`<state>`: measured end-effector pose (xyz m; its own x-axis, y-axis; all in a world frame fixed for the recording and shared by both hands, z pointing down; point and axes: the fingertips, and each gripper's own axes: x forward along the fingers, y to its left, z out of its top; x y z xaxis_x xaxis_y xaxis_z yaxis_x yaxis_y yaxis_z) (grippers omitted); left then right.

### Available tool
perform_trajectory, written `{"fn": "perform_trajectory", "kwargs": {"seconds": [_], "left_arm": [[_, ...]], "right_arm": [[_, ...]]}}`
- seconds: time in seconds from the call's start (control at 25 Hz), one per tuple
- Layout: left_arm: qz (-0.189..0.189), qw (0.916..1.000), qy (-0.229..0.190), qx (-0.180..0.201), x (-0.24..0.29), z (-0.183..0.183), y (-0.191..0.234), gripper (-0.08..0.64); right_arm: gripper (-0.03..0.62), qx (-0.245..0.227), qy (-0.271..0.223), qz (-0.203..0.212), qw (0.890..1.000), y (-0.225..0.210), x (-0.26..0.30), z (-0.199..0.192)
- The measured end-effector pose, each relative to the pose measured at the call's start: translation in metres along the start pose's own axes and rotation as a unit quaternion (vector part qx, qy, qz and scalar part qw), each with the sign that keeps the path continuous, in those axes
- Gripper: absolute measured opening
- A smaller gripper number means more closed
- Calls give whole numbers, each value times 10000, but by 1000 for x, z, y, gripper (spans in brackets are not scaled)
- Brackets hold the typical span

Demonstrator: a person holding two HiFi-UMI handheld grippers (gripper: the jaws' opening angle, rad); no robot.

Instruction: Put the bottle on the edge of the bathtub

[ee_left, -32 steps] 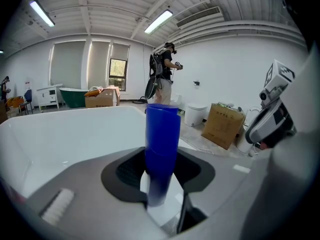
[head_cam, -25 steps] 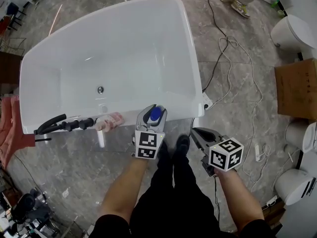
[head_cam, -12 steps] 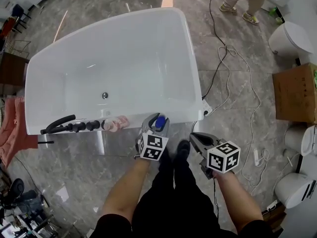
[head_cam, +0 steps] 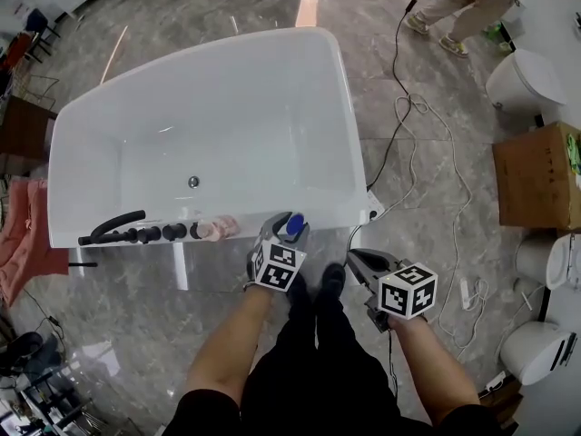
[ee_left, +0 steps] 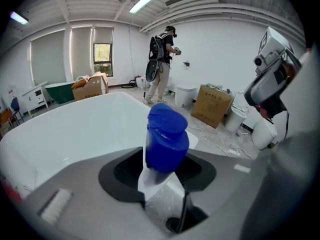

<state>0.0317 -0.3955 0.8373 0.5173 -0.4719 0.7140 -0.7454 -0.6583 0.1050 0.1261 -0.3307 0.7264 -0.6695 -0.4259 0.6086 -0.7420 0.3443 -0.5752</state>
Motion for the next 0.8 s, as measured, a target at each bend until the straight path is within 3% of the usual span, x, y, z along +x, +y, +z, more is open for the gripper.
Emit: {"fn": "perform_trajectory", "kwargs": {"seconds": [0.28, 0.8], "left_arm": [[-3, 9996, -144, -245, -22, 12, -3, 196], [-56, 9952, -807, -544, -106, 59, -3, 195]], "right_arm": [[12, -89, -6, -31, 10000, 13, -13, 9], [12, -333, -236, -61, 9991, 65, -39, 40]]}}
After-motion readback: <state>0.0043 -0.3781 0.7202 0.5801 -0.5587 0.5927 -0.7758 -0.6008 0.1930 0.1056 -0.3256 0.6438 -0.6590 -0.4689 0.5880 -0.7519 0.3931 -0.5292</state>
